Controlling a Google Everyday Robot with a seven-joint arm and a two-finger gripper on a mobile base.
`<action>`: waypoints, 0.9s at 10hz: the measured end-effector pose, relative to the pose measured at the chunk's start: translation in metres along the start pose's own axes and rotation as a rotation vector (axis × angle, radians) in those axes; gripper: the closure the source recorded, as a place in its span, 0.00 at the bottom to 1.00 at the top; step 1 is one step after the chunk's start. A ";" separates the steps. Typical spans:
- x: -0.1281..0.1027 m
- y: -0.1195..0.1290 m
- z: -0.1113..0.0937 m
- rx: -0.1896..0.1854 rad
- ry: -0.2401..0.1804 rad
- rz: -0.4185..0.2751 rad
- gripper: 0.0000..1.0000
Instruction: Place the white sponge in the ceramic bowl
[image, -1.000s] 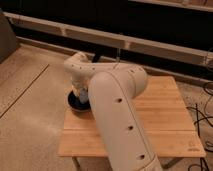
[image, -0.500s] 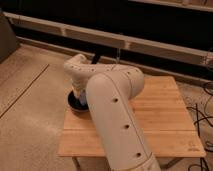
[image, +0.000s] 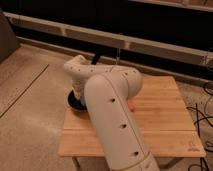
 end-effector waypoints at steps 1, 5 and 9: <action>-0.001 0.000 0.000 0.000 0.000 0.000 0.20; -0.003 -0.002 -0.001 0.002 0.001 0.001 0.20; -0.024 -0.009 -0.047 0.024 -0.105 -0.007 0.20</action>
